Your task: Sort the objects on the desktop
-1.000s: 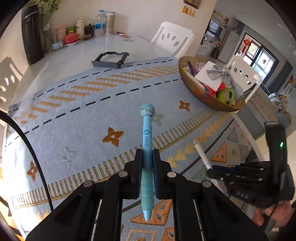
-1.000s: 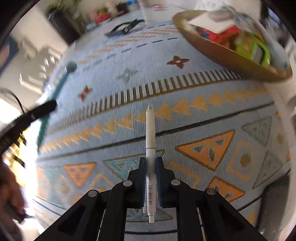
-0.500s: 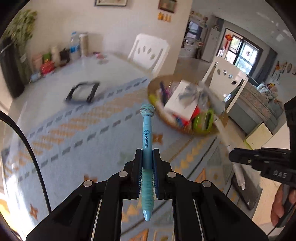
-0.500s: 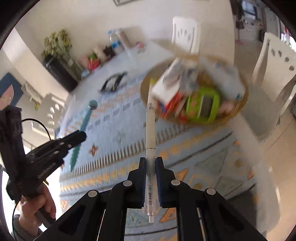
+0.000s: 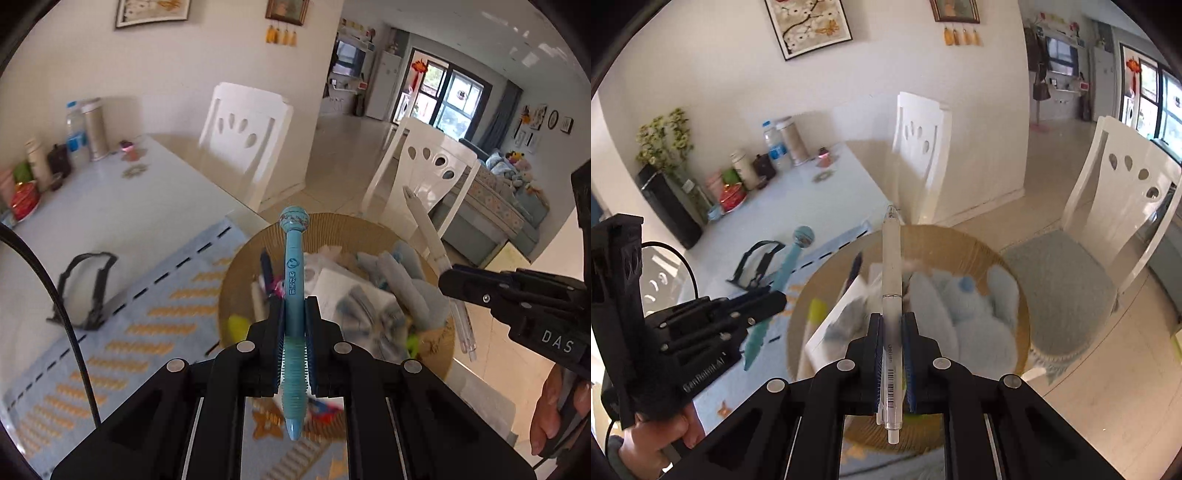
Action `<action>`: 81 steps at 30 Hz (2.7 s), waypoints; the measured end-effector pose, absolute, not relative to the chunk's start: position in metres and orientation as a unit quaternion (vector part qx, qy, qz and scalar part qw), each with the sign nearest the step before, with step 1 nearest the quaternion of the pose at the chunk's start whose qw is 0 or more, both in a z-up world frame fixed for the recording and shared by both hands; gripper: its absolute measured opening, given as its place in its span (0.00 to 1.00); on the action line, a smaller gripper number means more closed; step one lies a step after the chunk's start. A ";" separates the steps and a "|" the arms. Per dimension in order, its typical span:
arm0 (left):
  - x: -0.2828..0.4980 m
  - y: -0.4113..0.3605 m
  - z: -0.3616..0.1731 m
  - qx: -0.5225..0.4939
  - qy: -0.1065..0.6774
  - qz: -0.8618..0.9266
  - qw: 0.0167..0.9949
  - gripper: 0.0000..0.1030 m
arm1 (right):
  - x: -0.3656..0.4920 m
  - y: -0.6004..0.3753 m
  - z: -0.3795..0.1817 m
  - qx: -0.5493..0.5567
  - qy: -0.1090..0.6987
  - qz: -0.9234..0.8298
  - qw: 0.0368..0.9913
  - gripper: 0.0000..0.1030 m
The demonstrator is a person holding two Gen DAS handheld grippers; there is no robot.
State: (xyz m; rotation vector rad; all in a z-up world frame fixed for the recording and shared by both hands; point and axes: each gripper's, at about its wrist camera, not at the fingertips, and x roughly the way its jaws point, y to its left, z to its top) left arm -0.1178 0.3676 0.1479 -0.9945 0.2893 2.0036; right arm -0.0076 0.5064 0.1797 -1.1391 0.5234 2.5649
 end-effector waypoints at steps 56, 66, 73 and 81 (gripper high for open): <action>0.040 -0.027 0.020 -0.508 -0.038 0.860 0.018 0.57 | 0.033 0.287 0.025 -0.534 -0.002 0.845 0.040 0.57; 0.058 -0.009 0.009 -0.466 0.026 0.884 0.020 1.00 | 0.059 0.310 0.008 -0.501 0.025 0.864 0.052 1.00; 0.063 -0.012 0.006 -0.456 0.009 0.890 0.015 1.00 | 0.073 0.312 -0.002 -0.457 0.016 0.888 0.040 1.00; 0.062 -0.013 0.006 -0.456 0.007 0.890 0.016 1.00 | 0.075 0.309 0.005 -0.454 0.015 0.890 0.041 1.00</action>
